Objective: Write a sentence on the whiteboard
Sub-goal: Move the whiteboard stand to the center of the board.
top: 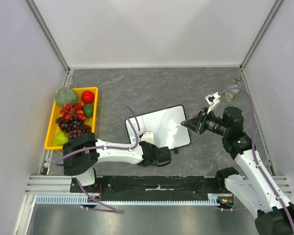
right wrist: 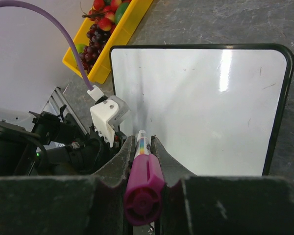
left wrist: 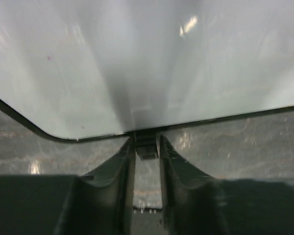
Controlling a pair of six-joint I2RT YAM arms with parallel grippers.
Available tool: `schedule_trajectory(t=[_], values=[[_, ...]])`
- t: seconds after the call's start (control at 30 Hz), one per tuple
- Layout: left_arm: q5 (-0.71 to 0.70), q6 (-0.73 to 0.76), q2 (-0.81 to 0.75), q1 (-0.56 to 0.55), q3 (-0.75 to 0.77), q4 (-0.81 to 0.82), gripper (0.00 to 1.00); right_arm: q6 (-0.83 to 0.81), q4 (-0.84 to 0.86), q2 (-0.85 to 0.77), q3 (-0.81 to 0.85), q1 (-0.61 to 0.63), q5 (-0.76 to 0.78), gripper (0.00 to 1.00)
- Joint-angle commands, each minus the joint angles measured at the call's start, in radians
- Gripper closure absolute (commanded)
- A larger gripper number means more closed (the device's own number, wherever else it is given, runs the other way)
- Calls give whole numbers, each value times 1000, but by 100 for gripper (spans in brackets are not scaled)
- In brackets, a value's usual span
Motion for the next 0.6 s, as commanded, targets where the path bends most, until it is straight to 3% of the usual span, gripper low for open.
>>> schedule_trajectory(t=[0.0, 0.13, 0.37, 0.57], values=[[96, 23, -59, -37, 1, -64, 59, -21, 6, -11, 5, -4, 12, 100], [111, 64, -87, -41, 30, -62, 37, -24, 3, -9, 7, -4, 17, 100], [128, 132, -257, -43, 22, -47, 33, -29, -5, -12, 13, -4, 20, 100], [68, 304, -559, -37, -74, 119, 20, -48, -49, -43, 28, -5, 47, 100]])
